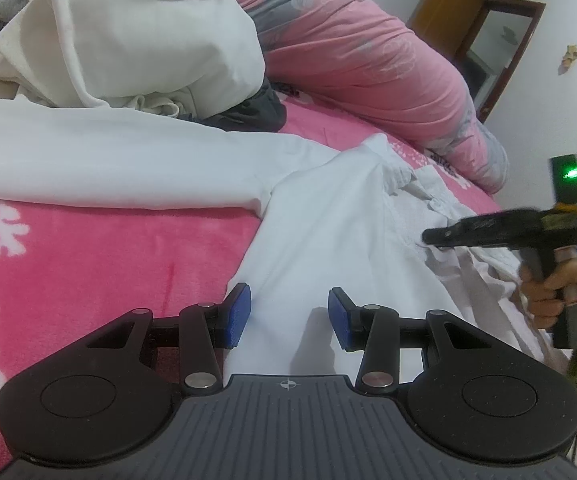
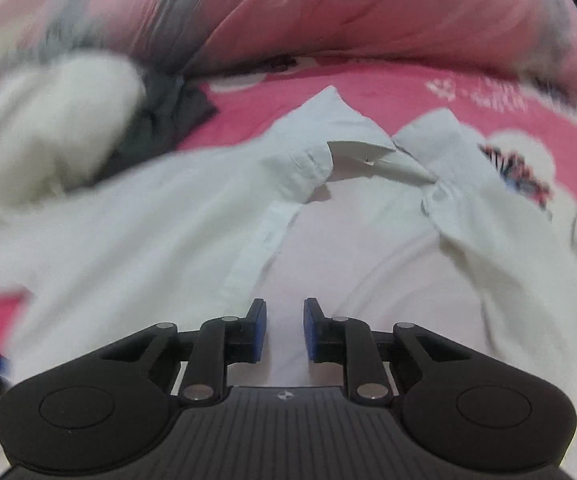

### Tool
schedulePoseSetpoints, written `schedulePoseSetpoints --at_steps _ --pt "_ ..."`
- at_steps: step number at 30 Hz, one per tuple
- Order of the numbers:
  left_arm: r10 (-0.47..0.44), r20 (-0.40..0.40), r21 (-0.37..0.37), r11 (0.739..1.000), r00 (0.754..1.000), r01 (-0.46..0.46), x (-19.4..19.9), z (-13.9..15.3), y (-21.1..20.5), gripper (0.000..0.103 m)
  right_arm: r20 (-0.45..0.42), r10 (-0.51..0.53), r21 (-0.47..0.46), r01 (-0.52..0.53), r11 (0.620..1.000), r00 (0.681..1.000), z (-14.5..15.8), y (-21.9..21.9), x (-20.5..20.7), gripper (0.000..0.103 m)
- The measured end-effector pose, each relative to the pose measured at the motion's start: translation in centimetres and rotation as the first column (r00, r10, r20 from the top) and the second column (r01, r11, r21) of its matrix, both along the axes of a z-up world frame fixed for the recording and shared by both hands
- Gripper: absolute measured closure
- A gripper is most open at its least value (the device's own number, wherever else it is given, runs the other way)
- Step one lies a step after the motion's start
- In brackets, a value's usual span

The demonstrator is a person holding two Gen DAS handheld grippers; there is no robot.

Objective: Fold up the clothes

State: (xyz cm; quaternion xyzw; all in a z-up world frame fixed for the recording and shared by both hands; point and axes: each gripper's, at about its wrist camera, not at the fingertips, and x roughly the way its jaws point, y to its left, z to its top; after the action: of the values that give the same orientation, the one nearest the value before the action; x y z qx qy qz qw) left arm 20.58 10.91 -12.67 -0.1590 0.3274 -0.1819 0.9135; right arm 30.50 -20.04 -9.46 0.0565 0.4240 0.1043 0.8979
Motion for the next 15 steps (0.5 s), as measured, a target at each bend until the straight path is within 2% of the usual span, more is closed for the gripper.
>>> schedulePoseSetpoints --at_steps 4,6,9,15 --pt "0.0 0.001 -0.005 1.0 1.0 0.0 0.0 0.0 0.1 0.06 -0.072 -0.006 0.148 0.016 0.989 0.997 0.5 -0.2 -2.1 0.079" --pt "0.0 0.001 -0.008 1.0 1.0 0.0 0.0 0.0 0.1 0.06 -0.112 0.002 0.173 0.018 0.985 0.994 0.2 0.3 -3.3 0.079" --pt "0.006 0.012 -0.011 1.0 1.0 -0.005 -0.3 0.1 0.2 0.06 -0.126 -0.012 0.208 0.038 0.977 0.992 0.5 0.2 -6.0 0.079" --pt "0.027 0.051 -0.009 1.0 0.998 -0.027 -1.3 0.6 0.7 0.06 -0.153 -0.048 0.268 0.088 0.959 0.987 2.1 -1.4 -14.6 0.079"
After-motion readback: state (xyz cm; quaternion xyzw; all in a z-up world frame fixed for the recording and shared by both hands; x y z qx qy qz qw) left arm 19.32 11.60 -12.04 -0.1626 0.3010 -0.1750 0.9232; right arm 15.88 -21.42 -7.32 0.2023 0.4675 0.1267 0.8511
